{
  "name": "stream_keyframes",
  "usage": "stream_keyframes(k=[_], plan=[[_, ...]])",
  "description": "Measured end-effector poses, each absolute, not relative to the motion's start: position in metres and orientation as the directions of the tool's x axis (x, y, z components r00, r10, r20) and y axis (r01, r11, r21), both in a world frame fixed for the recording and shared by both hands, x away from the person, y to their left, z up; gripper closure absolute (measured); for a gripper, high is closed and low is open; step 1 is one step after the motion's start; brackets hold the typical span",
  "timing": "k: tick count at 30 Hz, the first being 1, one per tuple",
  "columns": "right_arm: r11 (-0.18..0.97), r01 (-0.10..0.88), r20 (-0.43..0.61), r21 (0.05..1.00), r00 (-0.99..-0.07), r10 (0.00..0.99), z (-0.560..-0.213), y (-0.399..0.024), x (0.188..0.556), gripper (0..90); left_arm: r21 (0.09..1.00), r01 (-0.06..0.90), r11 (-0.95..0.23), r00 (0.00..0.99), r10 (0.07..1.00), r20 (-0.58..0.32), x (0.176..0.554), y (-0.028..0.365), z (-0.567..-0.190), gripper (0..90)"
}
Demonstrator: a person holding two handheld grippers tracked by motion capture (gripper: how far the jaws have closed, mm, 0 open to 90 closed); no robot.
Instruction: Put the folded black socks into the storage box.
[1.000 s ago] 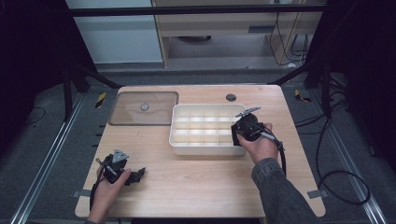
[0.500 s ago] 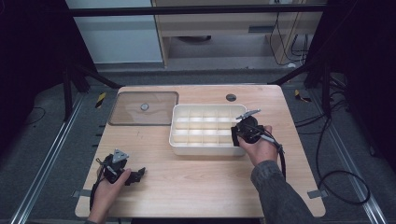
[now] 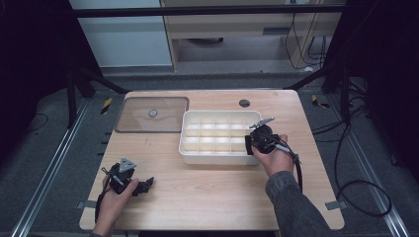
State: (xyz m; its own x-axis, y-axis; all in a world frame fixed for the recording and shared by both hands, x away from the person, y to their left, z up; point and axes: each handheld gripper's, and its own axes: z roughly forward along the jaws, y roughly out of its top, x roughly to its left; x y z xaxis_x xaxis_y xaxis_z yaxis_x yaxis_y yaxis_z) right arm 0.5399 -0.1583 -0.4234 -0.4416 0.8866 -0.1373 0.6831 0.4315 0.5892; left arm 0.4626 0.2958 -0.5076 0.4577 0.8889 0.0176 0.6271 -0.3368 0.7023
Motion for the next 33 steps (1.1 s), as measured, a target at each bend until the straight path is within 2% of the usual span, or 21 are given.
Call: stream_keyframes(k=[10, 18, 19, 20, 21, 33], plan=[[0.427, 0.684, -0.128, 0.592, -0.443, 0.887, -0.423, -0.159, 0.539, 75.4, 0.702, 0.627, -0.337, 0.457, 0.889, 0.019, 0.463, 0.296, -0.508, 0.0], [0.416, 0.68, -0.107, 0.603, -0.448, 0.887, -0.417, -0.163, 0.541, 63.8, 0.702, 0.627, -0.337, 0.458, 0.889, 0.018, 0.463, 0.296, -0.508, 0.0], [0.413, 0.68, -0.109, 0.606, -0.443, 0.89, -0.416, -0.162, 0.542, 58.6, 0.702, 0.627, -0.337, 0.458, 0.889, 0.018, 0.462, 0.296, -0.508, 0.0], [0.413, 0.68, -0.109, 0.606, -0.443, 0.89, -0.416, -0.162, 0.542, 58.6, 0.702, 0.627, -0.337, 0.458, 0.889, 0.018, 0.462, 0.296, -0.508, 0.0], [0.413, 0.68, -0.111, 0.606, -0.442, 0.89, -0.414, -0.162, 0.542, 54.4, 0.702, 0.627, -0.337, 0.458, 0.889, 0.018, 0.462, 0.296, -0.508, 0.0], [0.403, 0.67, -0.095, 0.623, -0.447, 0.89, -0.398, -0.166, 0.542, 42.5, 0.703, 0.627, -0.336, 0.458, 0.889, 0.017, 0.462, 0.296, -0.508, 0.0]])
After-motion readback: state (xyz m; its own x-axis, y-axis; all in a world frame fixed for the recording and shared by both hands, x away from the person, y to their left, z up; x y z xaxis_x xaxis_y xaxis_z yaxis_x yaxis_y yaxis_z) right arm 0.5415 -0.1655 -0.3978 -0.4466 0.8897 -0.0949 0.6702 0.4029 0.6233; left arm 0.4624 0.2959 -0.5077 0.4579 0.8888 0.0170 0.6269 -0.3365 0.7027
